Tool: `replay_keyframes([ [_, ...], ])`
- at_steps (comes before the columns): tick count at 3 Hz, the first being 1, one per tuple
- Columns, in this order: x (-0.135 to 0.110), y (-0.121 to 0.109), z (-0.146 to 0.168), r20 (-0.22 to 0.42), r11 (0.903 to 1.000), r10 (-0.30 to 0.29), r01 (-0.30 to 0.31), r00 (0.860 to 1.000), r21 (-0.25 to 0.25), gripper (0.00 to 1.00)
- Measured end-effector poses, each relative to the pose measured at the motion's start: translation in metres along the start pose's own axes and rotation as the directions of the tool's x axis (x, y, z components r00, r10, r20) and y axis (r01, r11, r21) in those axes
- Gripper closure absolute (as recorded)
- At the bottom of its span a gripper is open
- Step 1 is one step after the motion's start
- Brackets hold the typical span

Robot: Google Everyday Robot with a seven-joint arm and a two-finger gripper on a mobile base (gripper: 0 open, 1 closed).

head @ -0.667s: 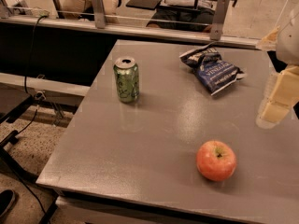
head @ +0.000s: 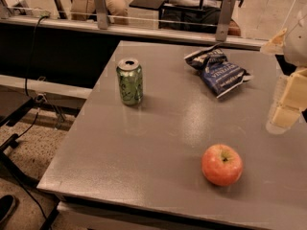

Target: Move apple near green can

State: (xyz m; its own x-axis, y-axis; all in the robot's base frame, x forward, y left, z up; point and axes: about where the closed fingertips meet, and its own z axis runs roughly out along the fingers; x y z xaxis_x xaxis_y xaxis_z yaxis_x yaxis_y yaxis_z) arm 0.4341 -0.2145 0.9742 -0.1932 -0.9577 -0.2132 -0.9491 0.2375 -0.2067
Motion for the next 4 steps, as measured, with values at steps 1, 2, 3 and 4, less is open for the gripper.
replay_keyframes([
  [1,-0.002,0.012,0.006,0.040,0.9987,-0.033,0.035,0.999,-0.037,0.00],
  [2,0.002,0.042,0.030,0.115,0.9946,-0.062,0.071,0.991,-0.076,0.00],
  [3,0.000,0.066,0.050,0.169,0.9889,-0.101,0.117,0.980,-0.091,0.00],
  [4,-0.003,0.084,0.067,0.213,0.9829,-0.128,0.153,0.969,-0.103,0.00],
])
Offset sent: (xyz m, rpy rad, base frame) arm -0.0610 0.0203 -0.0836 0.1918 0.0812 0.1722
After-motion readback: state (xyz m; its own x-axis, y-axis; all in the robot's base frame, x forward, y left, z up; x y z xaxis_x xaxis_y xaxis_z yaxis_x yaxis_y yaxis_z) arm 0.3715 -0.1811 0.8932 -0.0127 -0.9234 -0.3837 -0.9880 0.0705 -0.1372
